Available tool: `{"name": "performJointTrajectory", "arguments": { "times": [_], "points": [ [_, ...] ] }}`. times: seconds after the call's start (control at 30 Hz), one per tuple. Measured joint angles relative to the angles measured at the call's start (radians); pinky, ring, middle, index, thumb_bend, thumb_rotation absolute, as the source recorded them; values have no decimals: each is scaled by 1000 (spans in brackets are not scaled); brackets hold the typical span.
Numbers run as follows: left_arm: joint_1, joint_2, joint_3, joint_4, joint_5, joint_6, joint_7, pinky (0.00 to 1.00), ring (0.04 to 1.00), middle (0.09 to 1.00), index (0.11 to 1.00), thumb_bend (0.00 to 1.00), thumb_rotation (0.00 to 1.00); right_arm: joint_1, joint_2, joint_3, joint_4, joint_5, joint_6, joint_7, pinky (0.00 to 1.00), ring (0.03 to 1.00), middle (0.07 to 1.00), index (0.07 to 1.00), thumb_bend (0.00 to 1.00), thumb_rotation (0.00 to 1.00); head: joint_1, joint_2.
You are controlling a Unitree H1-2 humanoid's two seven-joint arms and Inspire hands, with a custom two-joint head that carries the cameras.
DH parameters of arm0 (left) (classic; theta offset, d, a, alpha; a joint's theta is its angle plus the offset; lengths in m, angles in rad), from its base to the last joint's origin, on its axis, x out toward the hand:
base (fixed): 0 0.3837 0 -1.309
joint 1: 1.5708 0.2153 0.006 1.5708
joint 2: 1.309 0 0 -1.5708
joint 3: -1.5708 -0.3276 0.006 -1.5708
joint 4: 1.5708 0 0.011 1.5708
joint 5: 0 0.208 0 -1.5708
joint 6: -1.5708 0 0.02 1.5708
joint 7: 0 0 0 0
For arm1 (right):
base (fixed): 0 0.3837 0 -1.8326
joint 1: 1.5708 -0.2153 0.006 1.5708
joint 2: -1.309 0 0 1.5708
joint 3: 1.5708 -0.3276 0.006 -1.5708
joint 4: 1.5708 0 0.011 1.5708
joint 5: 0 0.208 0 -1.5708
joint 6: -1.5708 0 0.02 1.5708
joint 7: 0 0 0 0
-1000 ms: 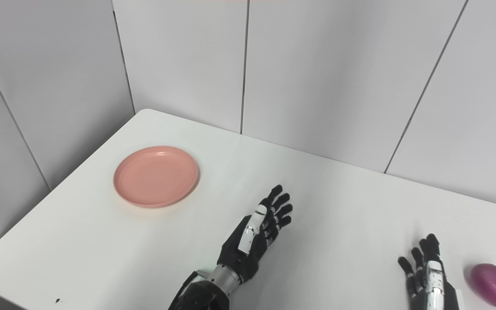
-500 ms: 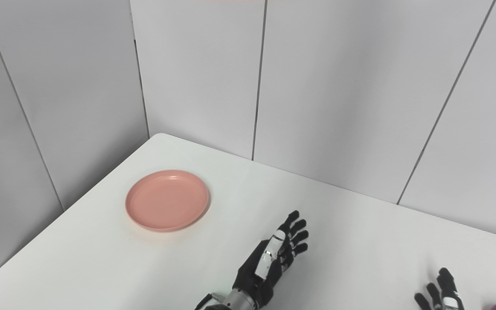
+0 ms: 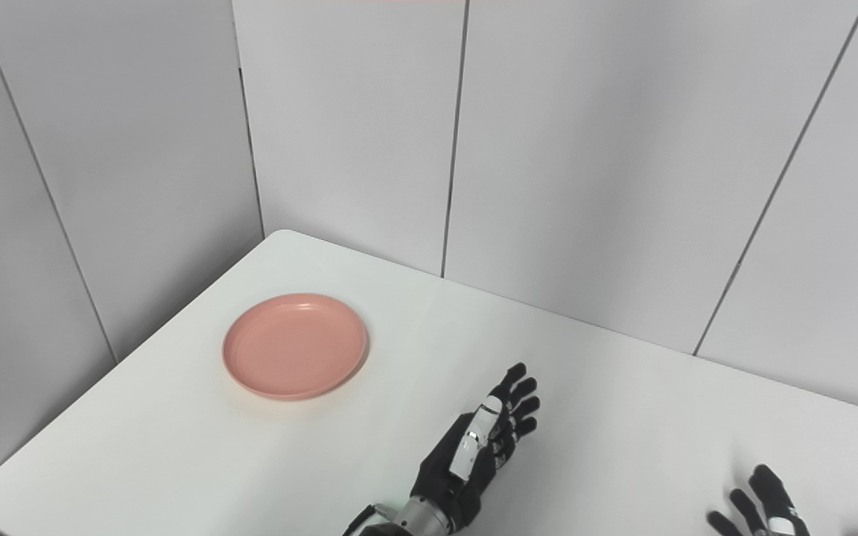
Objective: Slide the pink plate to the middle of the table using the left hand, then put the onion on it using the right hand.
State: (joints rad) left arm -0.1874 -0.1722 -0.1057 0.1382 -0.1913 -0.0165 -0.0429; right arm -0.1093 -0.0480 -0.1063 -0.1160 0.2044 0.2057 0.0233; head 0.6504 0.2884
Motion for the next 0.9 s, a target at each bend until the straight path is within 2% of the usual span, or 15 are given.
{"name": "performJointTrajectory", "arguments": {
  "times": [0.1,0.3,0.43,0.47,0.57,0.8,0.87,0.9],
  "points": [
    [0,0,14,-21,0,23,2,972,976,987,979,468,1000,0,0,1,3,1,0,1,586,864,904,851,456,750,-2,-2],
    [1,7,44,-57,0,57,7,977,966,979,975,475,1000,-2,0,0,6,-1,-3,1,569,860,897,841,483,741,-2,0],
    [0,19,68,-101,-1,81,14,955,957,972,968,470,1000,-3,0,1,6,-4,-4,0,412,849,898,824,506,742,-5,-2],
    [-2,23,74,-116,-3,85,15,956,961,976,972,466,1000,-3,1,3,6,-8,-3,0,351,849,899,823,479,762,-6,-3],
    [-15,32,84,-138,-4,99,15,962,962,975,964,456,1000,-3,3,3,6,-17,-3,-4,309,829,882,801,460,750,-6,-5],
    [-62,40,117,-177,-4,116,15,974,960,968,958,441,1000,-13,4,3,24,-17,-20,1,337,823,879,789,528,747,-2,-12],
    [-75,47,124,-191,-4,116,16,976,965,973,965,450,1000,-13,4,4,25,-17,-22,1,247,826,880,786,532,753,2,-20],
    [-83,54,126,-192,-4,116,15,974,963,972,965,456,1000,-13,4,4,26,-17,-23,2,126,832,884,792,538,762,2,-21]
  ]
}}
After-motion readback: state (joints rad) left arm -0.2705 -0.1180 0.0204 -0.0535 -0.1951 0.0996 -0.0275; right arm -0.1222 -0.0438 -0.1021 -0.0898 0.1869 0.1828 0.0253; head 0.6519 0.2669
